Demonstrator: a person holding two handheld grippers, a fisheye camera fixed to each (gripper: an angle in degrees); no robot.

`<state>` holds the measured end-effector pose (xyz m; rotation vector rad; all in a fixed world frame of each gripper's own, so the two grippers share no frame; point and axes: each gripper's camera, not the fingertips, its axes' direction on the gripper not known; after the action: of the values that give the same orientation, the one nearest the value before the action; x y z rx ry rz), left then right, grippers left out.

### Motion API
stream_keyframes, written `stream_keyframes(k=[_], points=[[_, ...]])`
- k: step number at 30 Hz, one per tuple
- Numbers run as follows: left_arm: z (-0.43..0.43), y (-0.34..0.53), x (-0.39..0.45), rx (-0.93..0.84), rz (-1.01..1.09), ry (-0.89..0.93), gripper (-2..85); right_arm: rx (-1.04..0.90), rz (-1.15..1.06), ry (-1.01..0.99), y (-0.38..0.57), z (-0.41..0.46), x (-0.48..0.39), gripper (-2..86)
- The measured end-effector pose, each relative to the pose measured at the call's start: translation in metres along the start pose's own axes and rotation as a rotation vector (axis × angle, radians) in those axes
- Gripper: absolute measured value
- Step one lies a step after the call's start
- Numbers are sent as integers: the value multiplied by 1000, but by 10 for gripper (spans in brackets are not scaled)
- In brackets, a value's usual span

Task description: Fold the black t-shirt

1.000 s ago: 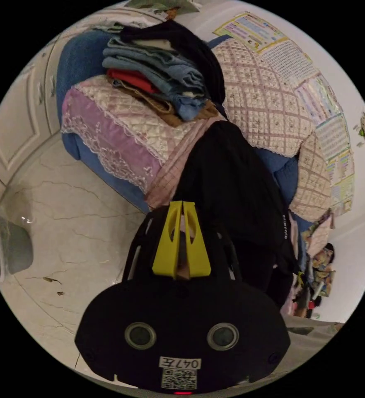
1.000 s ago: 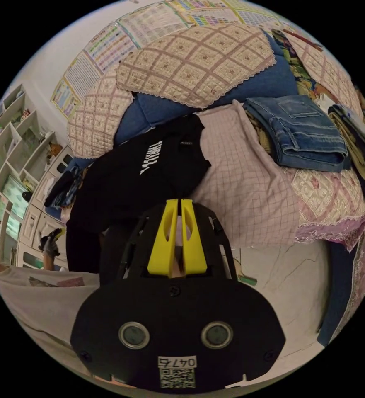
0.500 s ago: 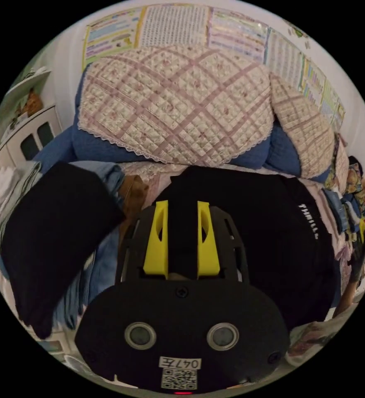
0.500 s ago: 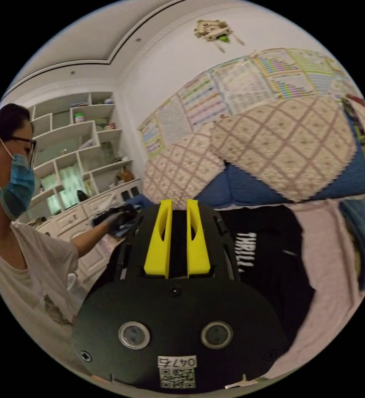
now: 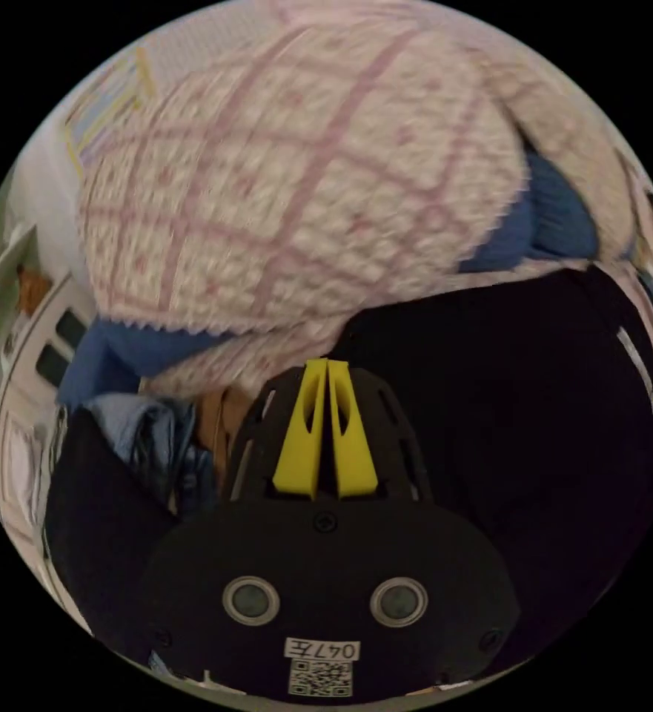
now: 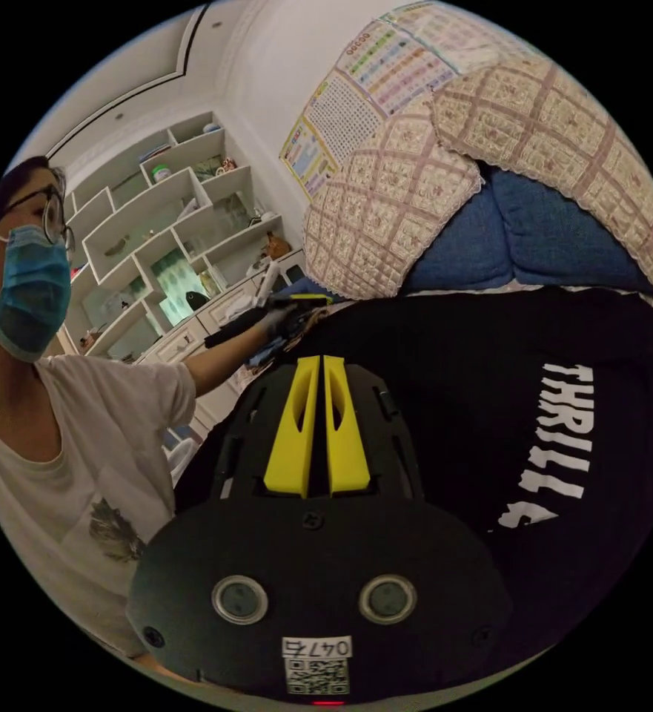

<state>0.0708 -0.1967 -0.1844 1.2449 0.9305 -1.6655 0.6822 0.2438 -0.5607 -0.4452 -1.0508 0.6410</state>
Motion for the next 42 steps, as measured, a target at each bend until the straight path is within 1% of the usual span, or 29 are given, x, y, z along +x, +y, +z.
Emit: stream_keyframes(k=[1,3,4,5,6,7,8,10,12,15,16,18,20,22,23,25,26,27,28,29,31,32,33,34,35,37,39,42], points=[[-4,4,38,3,135,71,-4,5,4,-3,0,0,3,-10],[-2,16,82,-47,285,169,1,13,29,-26,-2,4,16,-10],[-2,23,93,-25,272,113,7,12,34,-33,-3,6,19,-10],[-1,25,92,-4,241,57,15,11,42,-44,-4,9,25,-9],[6,23,78,20,153,-59,30,10,47,-53,-6,12,30,-9],[19,15,52,4,59,-105,43,7,47,-58,-7,15,32,-9],[29,10,36,-15,6,-93,50,-4,46,-66,-9,19,37,-8],[76,-6,-35,-91,-214,56,79,-24,40,-76,-14,26,43,-7],[117,-12,-74,-156,-311,150,93,-33,33,-78,-18,31,52,-7],[173,-19,-104,-260,-361,193,93,-22,42,-82,-24,33,66,-8],[188,-21,-107,-279,-350,224,50,-18,44,-85,-25,34,69,-8],[199,-25,-107,-267,-360,244,13,-14,54,-98,-29,37,80,-9],[184,-31,-87,-164,-309,193,3,-16,57,-109,-32,40,88,-9],[159,-37,-26,-63,-56,148,1,-16,59,-120,-36,42,95,-10],[156,-36,-7,-61,19,148,4,-14,61,-127,-38,43,100,-10],[155,-23,56,-113,255,159,22,-10,66,-139,-41,44,107,-10],[156,-19,67,-126,293,161,28,-7,69,-148,-42,44,112,-10],[157,-13,79,-138,333,172,52,-5,70,-154,-44,45,116,-10],[156,-10,80,-139,329,195,69,-5,71,-155,-45,46,118,-10],[156,-10,75,-134,307,212,73,-7,72,-157,-46,47,121,-10],[150,-13,36,-69,153,334,80,-6,73,-155,-49,48,127,-10],[149,-14,23,-44,106,364,78,-2,75,-154,-50,48,131,-10],[150,-14,-4,-1,2,402,75,4,77,-156,-52,48,135,-10],[159,-16,-30,4,-120,410,70,6,78,-158,-53,48,136,-10],[166,-17,-42,-15,-172,411,67,9,80,-163,-54,49,140,-10],[205,-26,-72,-136,-278,437,85,4,80,-170,-56,52,145,-10],[233,-30,-88,-182,-349,493,102,-4,76,-171,-57,55,149,-10],[269,-30,-113,-217,-488,519,113,-4,74,-166,-58,57,154,-10]])
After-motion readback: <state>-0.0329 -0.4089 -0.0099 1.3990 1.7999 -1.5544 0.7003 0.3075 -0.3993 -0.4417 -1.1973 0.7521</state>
